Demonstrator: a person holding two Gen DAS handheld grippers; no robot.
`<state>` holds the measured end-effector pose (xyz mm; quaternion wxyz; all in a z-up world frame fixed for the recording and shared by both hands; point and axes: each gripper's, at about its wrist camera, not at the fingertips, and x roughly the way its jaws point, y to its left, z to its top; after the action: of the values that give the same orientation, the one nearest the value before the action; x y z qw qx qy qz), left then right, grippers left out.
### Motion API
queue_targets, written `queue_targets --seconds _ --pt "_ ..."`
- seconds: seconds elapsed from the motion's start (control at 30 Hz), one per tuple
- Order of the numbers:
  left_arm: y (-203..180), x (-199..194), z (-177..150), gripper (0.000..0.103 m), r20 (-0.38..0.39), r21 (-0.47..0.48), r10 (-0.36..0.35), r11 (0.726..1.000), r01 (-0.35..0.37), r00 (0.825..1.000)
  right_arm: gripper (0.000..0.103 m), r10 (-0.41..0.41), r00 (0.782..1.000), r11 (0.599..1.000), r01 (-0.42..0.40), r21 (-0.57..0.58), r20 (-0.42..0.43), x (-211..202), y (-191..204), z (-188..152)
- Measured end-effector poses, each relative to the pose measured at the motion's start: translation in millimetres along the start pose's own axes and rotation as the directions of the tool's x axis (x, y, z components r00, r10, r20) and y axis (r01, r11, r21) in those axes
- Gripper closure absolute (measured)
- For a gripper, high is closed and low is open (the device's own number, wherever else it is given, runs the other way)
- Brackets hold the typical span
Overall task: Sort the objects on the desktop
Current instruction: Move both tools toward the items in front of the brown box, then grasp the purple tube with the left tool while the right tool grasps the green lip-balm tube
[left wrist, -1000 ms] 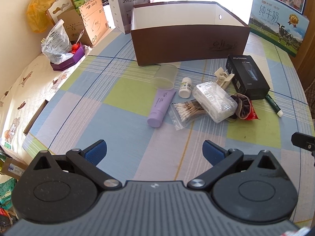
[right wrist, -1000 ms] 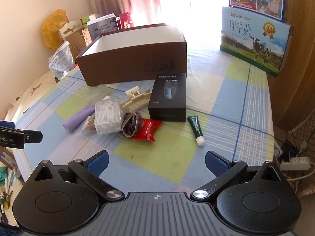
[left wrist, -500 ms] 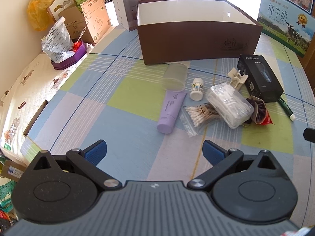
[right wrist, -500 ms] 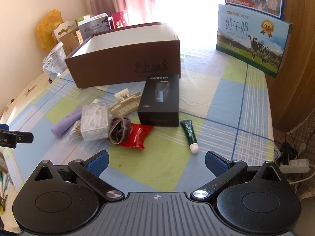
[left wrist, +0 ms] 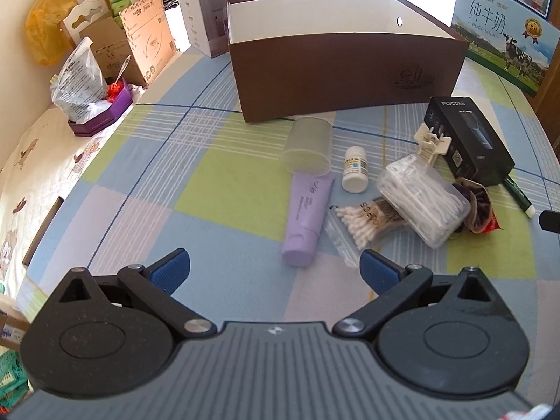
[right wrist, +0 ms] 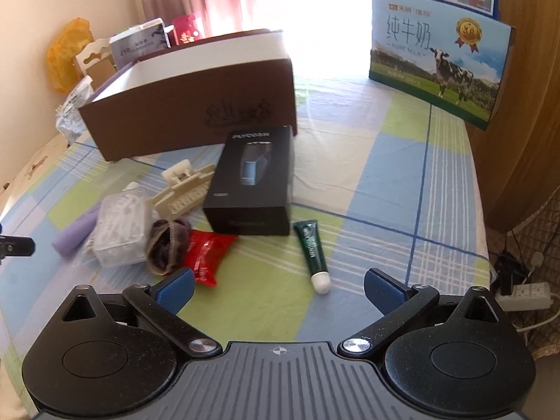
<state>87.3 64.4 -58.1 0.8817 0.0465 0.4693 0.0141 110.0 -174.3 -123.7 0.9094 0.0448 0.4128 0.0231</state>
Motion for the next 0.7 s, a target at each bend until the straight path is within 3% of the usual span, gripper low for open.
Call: queue_targets --seconds 0.1,0.13,0.37,0.43,0.7 --pt "3 8 3 0.001 -0.001 0.005 -0.010 1.000 0.010 1.000 0.004 -0.011 1.000 1.000 0.011 -0.017 -0.005 8 -2 0" --pt "3 11 4 0.001 -0.002 0.007 -0.014 1.000 0.014 1.000 0.011 -0.014 1.000 1.000 0.013 -0.027 -0.006 11 -2 0" --pt "5 30 11 0.003 -0.018 0.032 -0.037 0.999 0.038 0.999 0.035 -0.009 1.000 0.999 0.008 -0.032 -0.018 29 -9 1" --pt "5 35 12 0.004 -0.026 0.036 -0.048 0.998 0.049 0.999 0.047 -0.009 1.000 1.000 0.008 -0.022 -0.023 34 -12 2" --pt "4 51 17 0.009 -0.038 0.080 -0.077 0.994 0.080 0.996 0.069 -0.034 0.999 0.999 0.035 0.013 -0.033 48 -23 2"
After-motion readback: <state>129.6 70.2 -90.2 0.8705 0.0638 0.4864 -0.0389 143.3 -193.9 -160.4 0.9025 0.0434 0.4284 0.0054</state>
